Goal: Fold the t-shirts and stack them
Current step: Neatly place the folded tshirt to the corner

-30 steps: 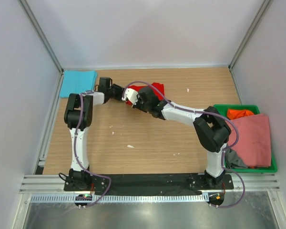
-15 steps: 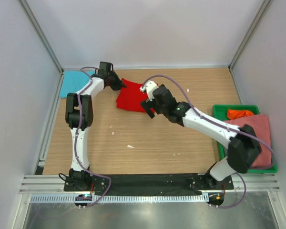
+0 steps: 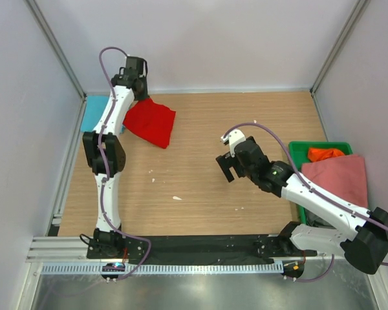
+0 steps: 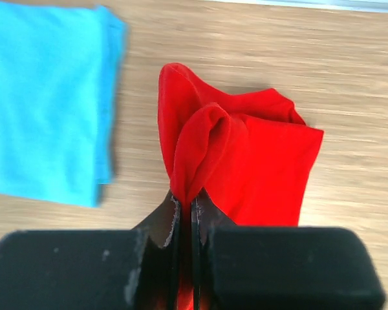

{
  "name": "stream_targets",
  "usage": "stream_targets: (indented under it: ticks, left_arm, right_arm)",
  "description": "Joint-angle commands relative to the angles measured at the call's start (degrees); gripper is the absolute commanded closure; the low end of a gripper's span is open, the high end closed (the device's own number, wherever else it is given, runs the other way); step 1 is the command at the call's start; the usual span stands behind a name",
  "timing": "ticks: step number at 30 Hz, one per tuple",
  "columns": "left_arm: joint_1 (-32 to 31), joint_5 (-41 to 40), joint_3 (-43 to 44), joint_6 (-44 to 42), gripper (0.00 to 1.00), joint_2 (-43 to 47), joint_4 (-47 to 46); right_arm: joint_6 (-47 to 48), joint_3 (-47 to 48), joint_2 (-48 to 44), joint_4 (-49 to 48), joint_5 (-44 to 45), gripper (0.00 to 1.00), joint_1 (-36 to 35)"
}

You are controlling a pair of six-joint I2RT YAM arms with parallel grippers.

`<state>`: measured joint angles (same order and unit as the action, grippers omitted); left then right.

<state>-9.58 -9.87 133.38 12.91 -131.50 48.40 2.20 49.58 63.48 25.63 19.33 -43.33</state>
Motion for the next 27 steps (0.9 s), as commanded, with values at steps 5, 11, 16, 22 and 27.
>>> stream_targets:
  ticks: [5,11,16,22,27]
  left_arm:
    - [2.9,-9.03,1.79,-17.21,1.0,3.89,-0.76]
    - [4.92,-8.85,2.85,-20.46,1.0,3.27,-7.26]
    - [7.91,-5.96,7.5,-19.06,1.0,0.37,-9.38]
    - [8.44,-4.02,8.82,-21.86,1.0,-0.69,-12.02]
    - [9.23,-3.14,7.95,-22.92,1.0,0.02,-12.02]
  right_arm:
    - [0.97,0.95,-0.64,-0.05,-2.1,0.0,0.0]
    - [1.05,1.13,1.64,-0.23,-3.95,0.0,0.0]
    - [1.14,1.83,3.83,0.04,-4.48,0.0,0.0]
    - [1.05,2.01,5.6,-0.23,-5.09,0.0,0.0]
    - [0.97,3.15,7.71,-1.36,-5.79,0.0,0.0]
